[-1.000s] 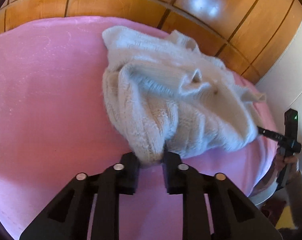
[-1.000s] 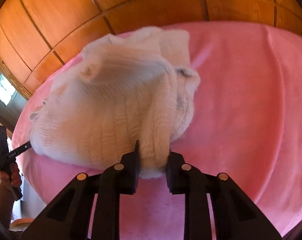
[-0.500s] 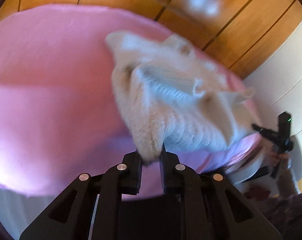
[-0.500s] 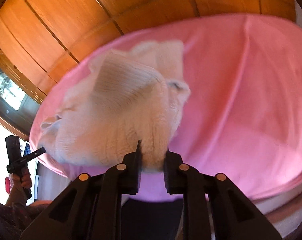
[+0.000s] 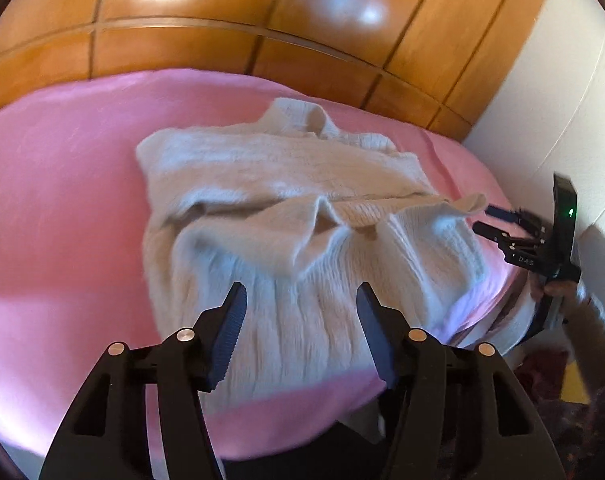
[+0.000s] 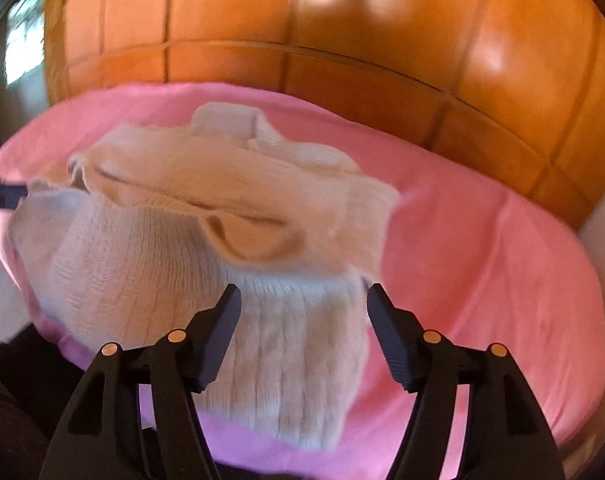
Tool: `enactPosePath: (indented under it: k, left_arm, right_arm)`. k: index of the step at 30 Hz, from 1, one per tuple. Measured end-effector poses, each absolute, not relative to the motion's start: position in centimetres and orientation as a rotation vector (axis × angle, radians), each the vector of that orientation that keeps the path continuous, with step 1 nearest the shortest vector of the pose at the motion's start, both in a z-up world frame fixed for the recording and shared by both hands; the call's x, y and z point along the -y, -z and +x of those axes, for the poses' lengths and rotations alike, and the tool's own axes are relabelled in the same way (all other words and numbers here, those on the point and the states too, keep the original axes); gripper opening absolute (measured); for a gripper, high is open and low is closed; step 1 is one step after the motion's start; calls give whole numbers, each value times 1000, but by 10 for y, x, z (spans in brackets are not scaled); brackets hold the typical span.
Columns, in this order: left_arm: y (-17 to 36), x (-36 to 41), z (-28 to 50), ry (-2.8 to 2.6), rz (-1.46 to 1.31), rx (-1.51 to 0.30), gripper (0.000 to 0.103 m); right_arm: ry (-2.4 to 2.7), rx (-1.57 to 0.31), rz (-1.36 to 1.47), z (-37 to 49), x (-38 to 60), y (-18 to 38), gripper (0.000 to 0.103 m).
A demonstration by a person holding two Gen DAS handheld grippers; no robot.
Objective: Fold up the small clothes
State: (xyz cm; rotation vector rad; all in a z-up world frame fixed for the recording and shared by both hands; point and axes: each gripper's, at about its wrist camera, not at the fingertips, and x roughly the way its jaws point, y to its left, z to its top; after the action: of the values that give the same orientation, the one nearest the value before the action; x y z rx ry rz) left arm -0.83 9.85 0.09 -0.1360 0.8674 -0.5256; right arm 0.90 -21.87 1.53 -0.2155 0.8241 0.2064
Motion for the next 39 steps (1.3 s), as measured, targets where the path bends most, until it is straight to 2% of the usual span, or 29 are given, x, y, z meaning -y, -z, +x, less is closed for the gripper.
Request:
enactPosePath:
  k: [1,2,3,4,8,14,15,16,17,18,20,22,23,24,25,26,29,31,32,34,35,36,39]
  left_arm:
    - [4,-93,2,516,-126,-873,54]
    - [8,-89,10,517,-126,-884,30]
    - [13,-84,18,522,-123,-904,12]
    - [17,-80,27,511,-108,-917,0]
    - [3,-83,61,480,-161,-851,0]
    - [2,-121,137,209,-261,-870,0]
    - [3,-126,142,180,-260,-879,0]
    - [2,-129,142,187,-271,-877,0]
    - [-1,-135,139,201,-280,-861,6]
    - [-5,-139,134,207,-275,-844,23]
    - [-14,-144,115,217,-246,-797,34]
    - [-19,-142,98,272,-208,-774,34]
    - [-19,-138,91,310,-176,-778,38]
    - [-18,-134,84,335,-154,-780,44]
    - [-16,-128,76,361,-128,-777,59]
    - [-12,-122,71,385,-101,-778,68]
    - [3,-105,67,394,-12,-800,69]
    - [11,-96,65,405,19,-808,68]
    - [13,-94,66,417,22,-810,60]
    - [16,-86,65,443,44,-808,40]
    - [18,-81,63,458,79,-806,16]
    - [19,-77,63,447,114,-805,6]
    - [16,-82,66,401,116,-783,6]
  right_arm:
    - [-220,-836,-218,16,215,-10,51]
    - [-239,-861,-212,26,213,-5,38]
    - [-245,-872,-209,31,211,-2,11]
    - [-229,-873,-200,40,213,-2,7]
    - [-166,-874,-25,74,244,-10,6]
    - [-69,-1001,155,125,279,30,7]
    - [-62,-996,159,126,280,31,13]
    - [-49,-978,159,125,281,29,34]
    - [-37,-951,155,121,283,24,43]
    - [-37,-927,154,118,284,20,48]
    - [-56,-895,136,107,284,11,48]
    - [-99,-880,118,98,276,5,48]
    - [-118,-877,112,95,272,3,48]
    - [-141,-873,101,92,267,2,48]
    - [-161,-871,89,87,260,0,48]
    - [-181,-874,79,84,253,1,47]
    - [-213,-894,55,86,237,9,45]
    - [-211,-917,31,89,227,18,37]
    - [-206,-930,17,92,223,23,33]
    - [-211,-945,3,93,219,30,11]
    - [-208,-946,-2,94,219,30,8]
    - [-205,-942,-1,94,220,29,6]
    - [-176,-906,40,95,231,16,5]
